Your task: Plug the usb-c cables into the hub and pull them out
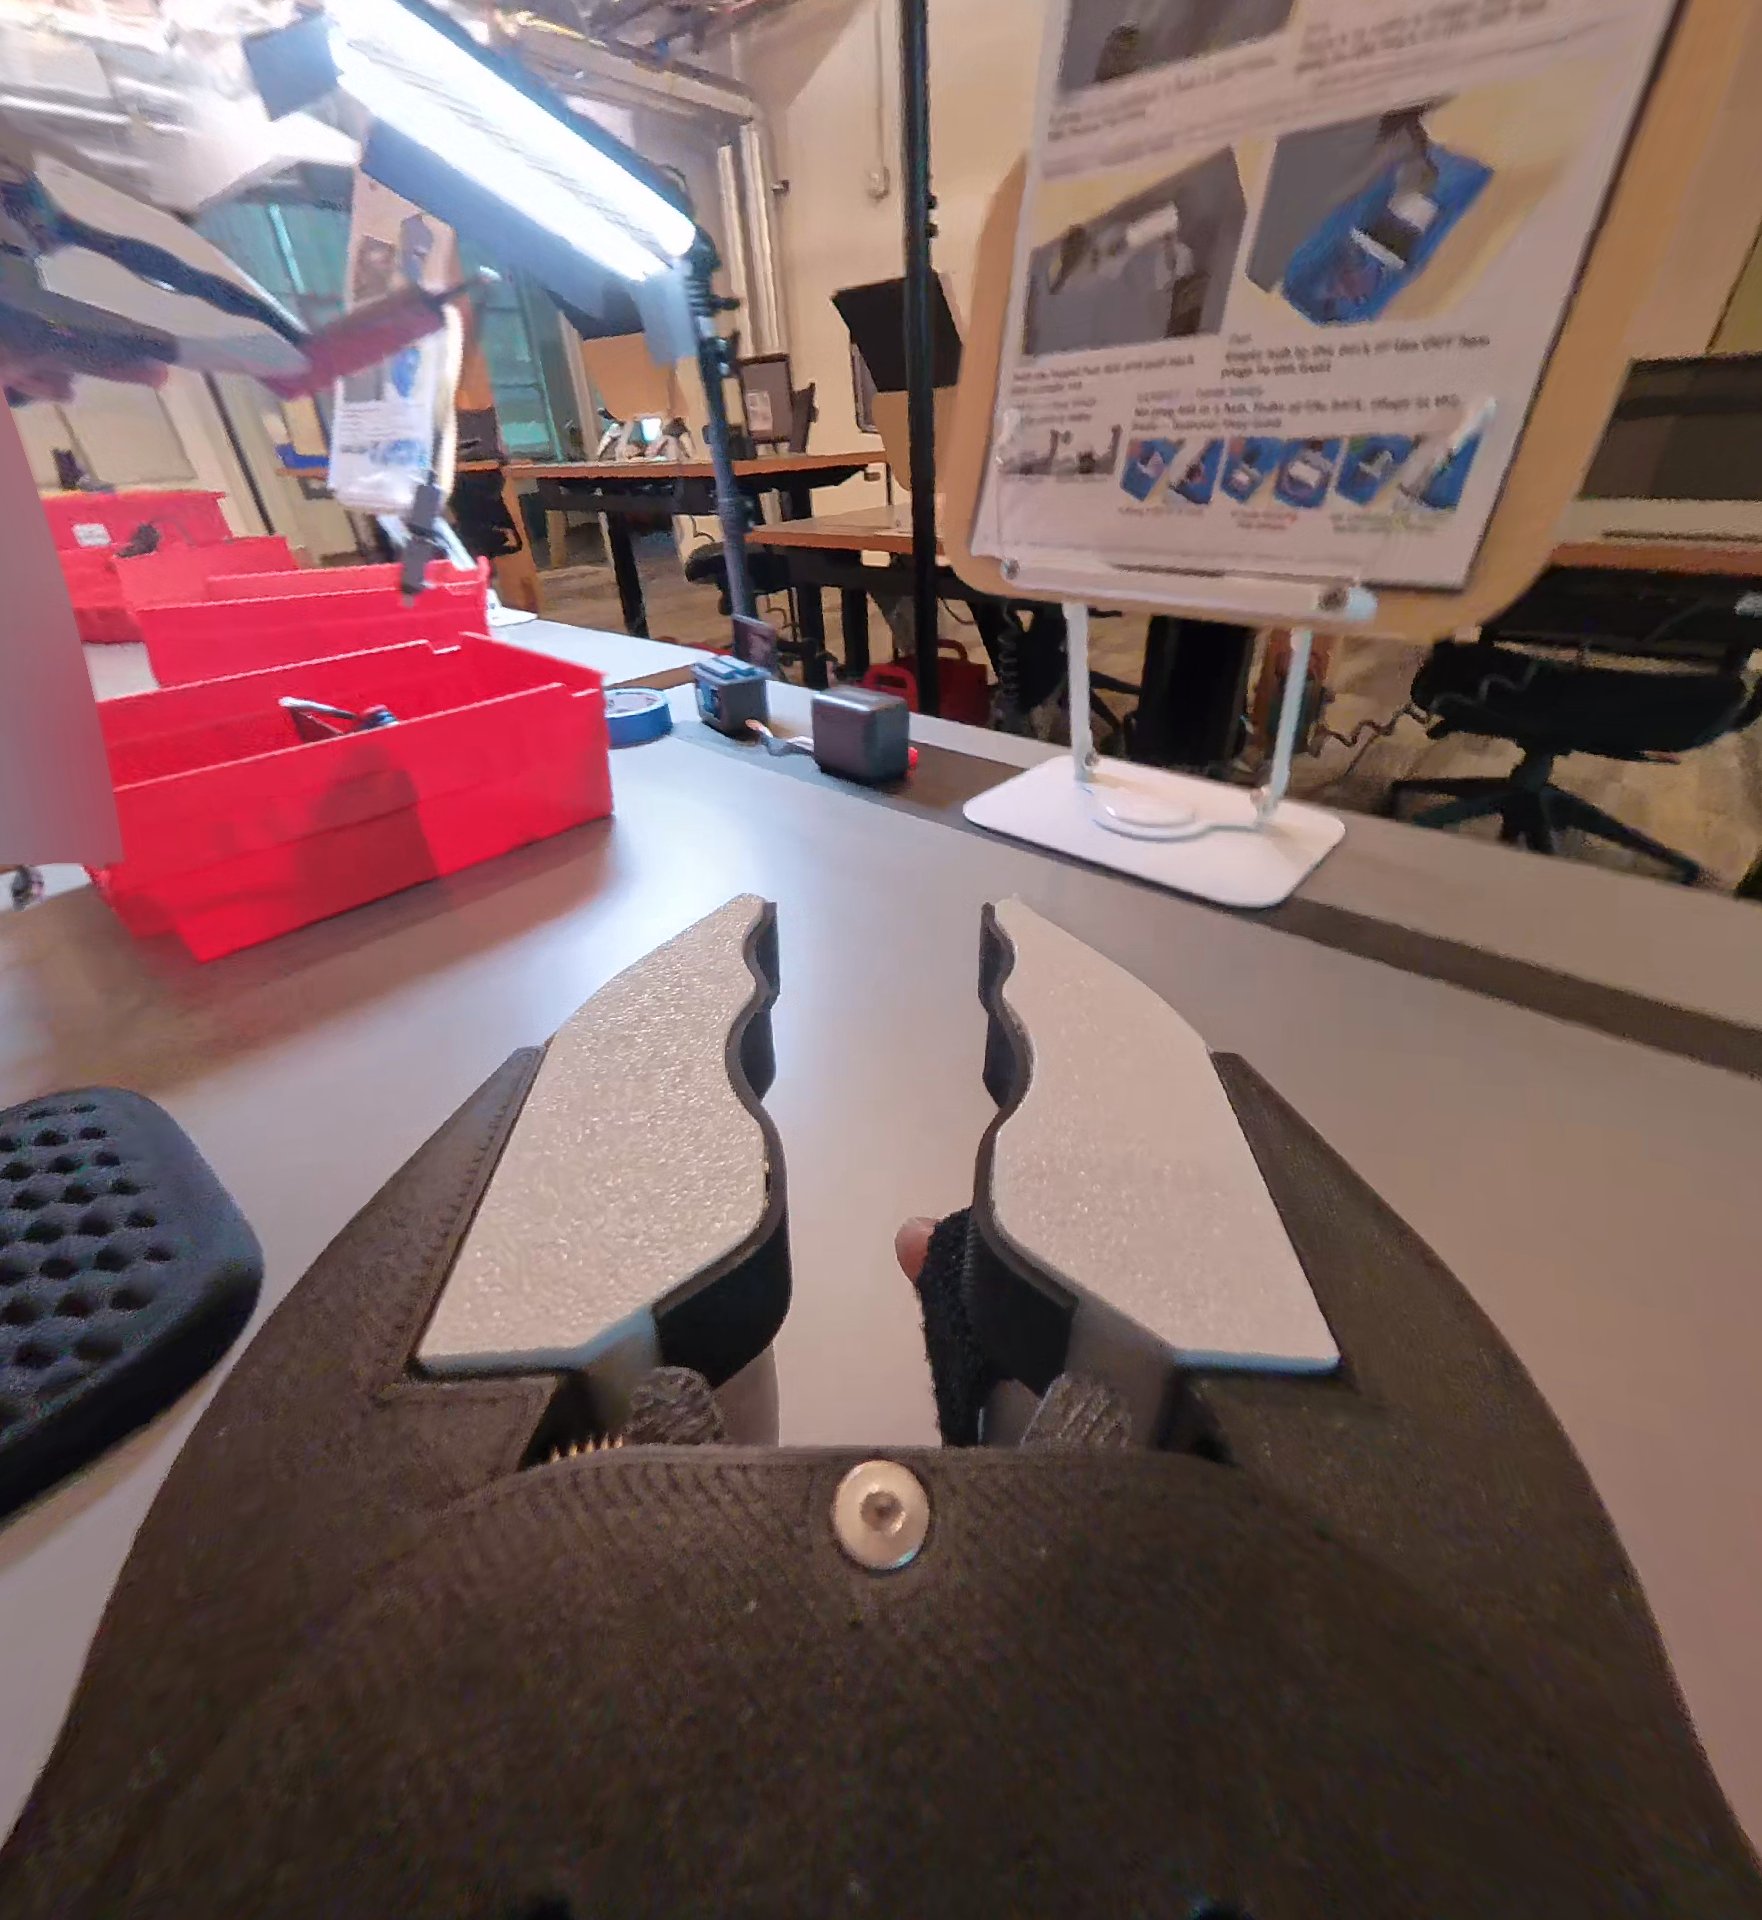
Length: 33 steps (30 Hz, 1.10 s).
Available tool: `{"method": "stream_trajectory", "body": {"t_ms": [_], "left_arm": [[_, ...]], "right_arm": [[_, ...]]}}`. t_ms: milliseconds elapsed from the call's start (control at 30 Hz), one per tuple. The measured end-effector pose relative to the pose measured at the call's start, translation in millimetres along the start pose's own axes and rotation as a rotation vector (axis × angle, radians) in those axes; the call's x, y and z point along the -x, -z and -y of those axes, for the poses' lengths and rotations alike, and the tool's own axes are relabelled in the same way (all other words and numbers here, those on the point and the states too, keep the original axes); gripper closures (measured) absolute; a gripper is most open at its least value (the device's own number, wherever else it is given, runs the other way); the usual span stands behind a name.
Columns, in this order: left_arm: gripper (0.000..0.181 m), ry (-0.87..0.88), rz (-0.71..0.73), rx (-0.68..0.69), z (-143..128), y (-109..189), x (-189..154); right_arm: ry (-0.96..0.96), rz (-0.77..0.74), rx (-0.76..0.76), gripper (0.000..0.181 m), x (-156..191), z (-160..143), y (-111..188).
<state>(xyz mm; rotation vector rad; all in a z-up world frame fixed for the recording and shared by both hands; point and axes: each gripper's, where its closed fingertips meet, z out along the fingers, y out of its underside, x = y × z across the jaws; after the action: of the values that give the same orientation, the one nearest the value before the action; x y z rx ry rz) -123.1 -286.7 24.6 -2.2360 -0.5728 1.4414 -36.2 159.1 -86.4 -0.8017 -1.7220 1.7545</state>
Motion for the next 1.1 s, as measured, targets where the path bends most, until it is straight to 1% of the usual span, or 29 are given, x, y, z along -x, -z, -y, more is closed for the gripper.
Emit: {"method": "stream_trajectory", "body": {"t_ms": [67, 167, 233, 333, 367, 433, 533, 567, 633, 733, 800, 833, 867, 900, 933, 1000, 1067, 1100], "left_arm": [[0.173, 0.012, -0.047, -0.058, 21, -2, -27], [0.173, -0.033, -0.111, -0.128, 56, -1, -74], [0.173, -0.108, -0.132, -0.143, 77, 0, -106], [0.173, -0.258, -0.151, -0.136, 101, 1, -154], [0.173, -0.291, -0.183, -0.148, 108, 2, -172], [0.173, -0.347, -0.256, -0.160, 119, 2, -204], [0.173, -0.412, -0.333, -0.184, 131, 4, -239], [0.173, -0.425, -0.358, -0.194, 134, 5, -248], [0.173, -0.454, -0.387, -0.203, 139, 6, -260], [0.173, -0.479, -0.425, -0.206, 143, 11, -269], [0.173, -0.486, -0.451, -0.219, 147, 16, -272], [0.173, -0.487, -0.459, -0.230, 149, 19, -273], [0.173, -0.489, -0.456, -0.244, 152, 20, -273], [0.173, -0.501, -0.439, -0.255, 154, 21, -271], [0.172, -0.507, -0.412, -0.283, 157, 21, -269], [0.170, -0.459, -0.362, -0.356, 164, 24, -260], [0.162, -0.320, -0.277, -0.447, 172, 31, -240], [0.151, -0.221, -0.232, -0.498, 175, 37, -227]], "right_arm": [[0.044, 0.051, 0.000, 0.143, 12, 18, -1], [0.111, 0.161, -0.007, 0.137, 36, 43, -4], [0.167, 0.210, -0.019, 0.132, 50, 58, -8], [0.249, 0.247, -0.021, 0.136, 69, 73, -20], [0.278, 0.265, -0.007, 0.139, 76, 74, -25], [0.347, 0.315, 0.057, 0.142, 91, 68, -39], [0.466, 0.395, 0.239, 0.142, 107, 33, -63], [0.511, 0.400, 0.288, 0.142, 109, 20, -71], [0.624, 0.357, 0.339, 0.142, 109, 2, -84], [0.746, 0.287, 0.391, 0.144, 110, -13, -92], [0.773, 0.259, 0.414, 0.152, 110, -17, -93], [0.798, 0.245, 0.426, 0.164, 108, -20, -94], [0.829, 0.235, 0.425, 0.170, 108, -21, -94], [0.854, 0.226, 0.412, 0.171, 107, -20, -94], [0.856, 0.225, 0.404, 0.172, 107, -20, -94], [0.768, 0.232, 0.348, 0.173, 109, -13, -94], [0.639, 0.249, 0.281, 0.173, 108, -3, -93], [0.570, 0.257, 0.245, 0.172, 105, 2, -92]]}}
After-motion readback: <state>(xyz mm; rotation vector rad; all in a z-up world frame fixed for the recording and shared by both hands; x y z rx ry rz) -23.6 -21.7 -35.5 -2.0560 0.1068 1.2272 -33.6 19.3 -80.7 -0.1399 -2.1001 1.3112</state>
